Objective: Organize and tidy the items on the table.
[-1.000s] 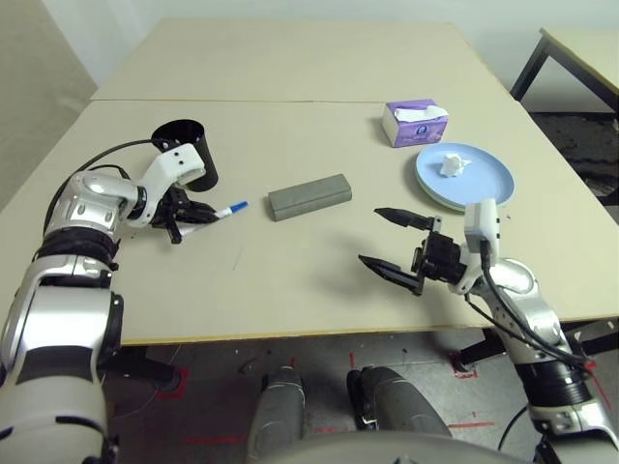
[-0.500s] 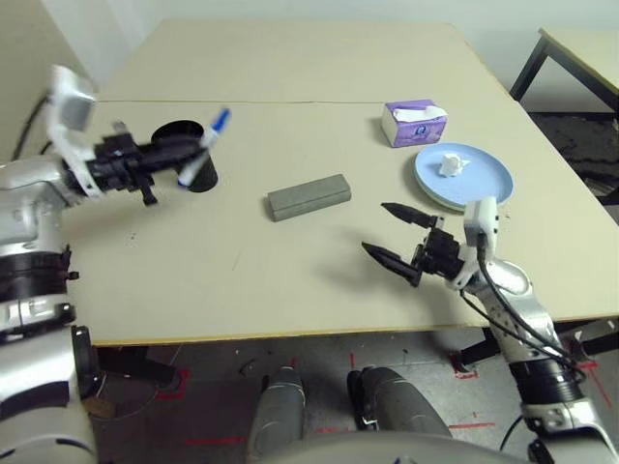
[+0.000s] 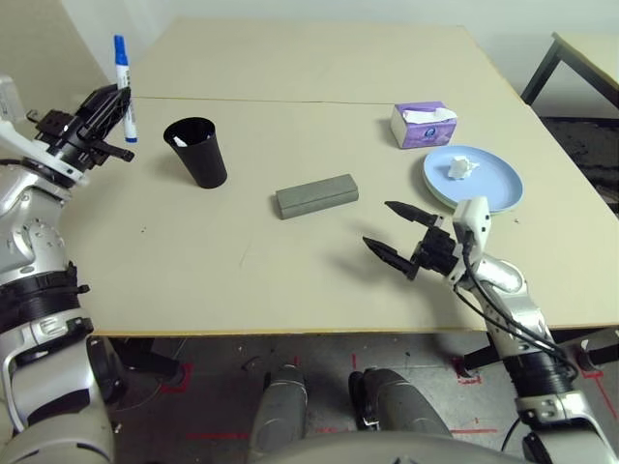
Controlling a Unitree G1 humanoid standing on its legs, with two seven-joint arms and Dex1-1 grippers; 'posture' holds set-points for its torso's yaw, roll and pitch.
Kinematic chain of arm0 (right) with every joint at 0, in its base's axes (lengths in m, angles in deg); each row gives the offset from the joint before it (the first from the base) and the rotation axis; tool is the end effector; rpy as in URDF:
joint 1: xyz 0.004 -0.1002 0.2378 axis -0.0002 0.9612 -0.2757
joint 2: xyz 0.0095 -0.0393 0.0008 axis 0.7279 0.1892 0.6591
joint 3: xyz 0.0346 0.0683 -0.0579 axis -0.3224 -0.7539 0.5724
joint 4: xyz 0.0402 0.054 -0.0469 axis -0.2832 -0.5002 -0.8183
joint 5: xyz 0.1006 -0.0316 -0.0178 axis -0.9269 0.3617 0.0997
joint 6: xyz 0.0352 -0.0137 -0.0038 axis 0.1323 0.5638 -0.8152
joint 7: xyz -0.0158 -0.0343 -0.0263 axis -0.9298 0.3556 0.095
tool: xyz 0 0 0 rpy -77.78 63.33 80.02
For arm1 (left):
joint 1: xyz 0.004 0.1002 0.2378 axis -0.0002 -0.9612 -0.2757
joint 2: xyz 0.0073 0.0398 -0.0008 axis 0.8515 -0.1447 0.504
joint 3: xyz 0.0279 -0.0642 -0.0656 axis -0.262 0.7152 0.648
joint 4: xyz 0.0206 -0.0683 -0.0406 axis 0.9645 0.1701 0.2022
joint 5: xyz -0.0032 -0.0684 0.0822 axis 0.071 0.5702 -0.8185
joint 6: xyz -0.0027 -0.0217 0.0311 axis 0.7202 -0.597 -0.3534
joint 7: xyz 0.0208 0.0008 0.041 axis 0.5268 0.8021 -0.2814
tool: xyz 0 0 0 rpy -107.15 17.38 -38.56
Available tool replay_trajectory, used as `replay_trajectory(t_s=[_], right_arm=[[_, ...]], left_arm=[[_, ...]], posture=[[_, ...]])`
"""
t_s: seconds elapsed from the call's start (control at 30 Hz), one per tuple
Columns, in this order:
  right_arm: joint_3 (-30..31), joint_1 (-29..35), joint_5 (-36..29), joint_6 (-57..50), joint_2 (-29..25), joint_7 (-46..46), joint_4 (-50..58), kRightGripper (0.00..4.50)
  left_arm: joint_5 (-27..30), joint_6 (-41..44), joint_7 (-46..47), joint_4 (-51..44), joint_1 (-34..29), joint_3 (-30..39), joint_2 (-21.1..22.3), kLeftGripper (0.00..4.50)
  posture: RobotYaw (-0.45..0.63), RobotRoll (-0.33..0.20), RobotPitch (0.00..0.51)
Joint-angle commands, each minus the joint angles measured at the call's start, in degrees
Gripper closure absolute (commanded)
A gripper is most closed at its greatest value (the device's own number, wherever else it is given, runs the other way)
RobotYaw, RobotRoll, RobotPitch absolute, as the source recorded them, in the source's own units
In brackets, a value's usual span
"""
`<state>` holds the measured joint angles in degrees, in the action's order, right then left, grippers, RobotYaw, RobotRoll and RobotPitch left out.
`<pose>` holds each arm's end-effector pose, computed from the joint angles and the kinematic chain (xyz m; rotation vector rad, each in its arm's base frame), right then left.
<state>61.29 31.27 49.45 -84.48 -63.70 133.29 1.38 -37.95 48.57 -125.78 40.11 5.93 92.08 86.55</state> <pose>0.2477 -0.1815 0.0942 -0.0603 -0.2134 1.0162 0.2642 0.3610 0.2174 0.1316 -0.3375 -0.1210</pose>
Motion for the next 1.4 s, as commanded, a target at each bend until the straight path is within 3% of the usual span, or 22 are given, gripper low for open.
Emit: replay_trajectory(t_s=[0.03,0.37,1.03,1.07,1.4], right_arm=[[0.4,0.9,0.3,-0.2,-0.3,0.0,0.7,0.00],[0.0,2.1,0.2,-0.4,-1.3,-0.7,2.4,0.00],[0.0,1.5,-1.5,-3.8,-1.7,-1.4,7.3,0.00],[0.0,1.4,-1.7,-4.0,-1.7,-1.4,7.6,0.00],[0.1,0.7,-2.2,-4.9,-1.4,-1.6,8.5,0.00]], left_arm=[[-2.7,-4.3,1.4,6.3,4.0,-3.1,-1.1,4.21],[-5.2,-10.9,0.8,19.1,13.2,-7.9,-2.7,4.21],[-5.8,-13.9,2.2,20.2,9.2,-8.6,-5.4,4.21],[-5.7,-14.0,2.5,20.2,9.2,-8.5,-5.4,3.47],[-5.2,-14.2,2.9,20.6,9.1,-8.2,-4.5,0.21]], posture=[[-0.02,0.000,0.123],[-0.06,0.000,0.118],[-0.07,0.000,0.127],[-0.07,0.000,0.127],[-0.06,0.000,0.129]])
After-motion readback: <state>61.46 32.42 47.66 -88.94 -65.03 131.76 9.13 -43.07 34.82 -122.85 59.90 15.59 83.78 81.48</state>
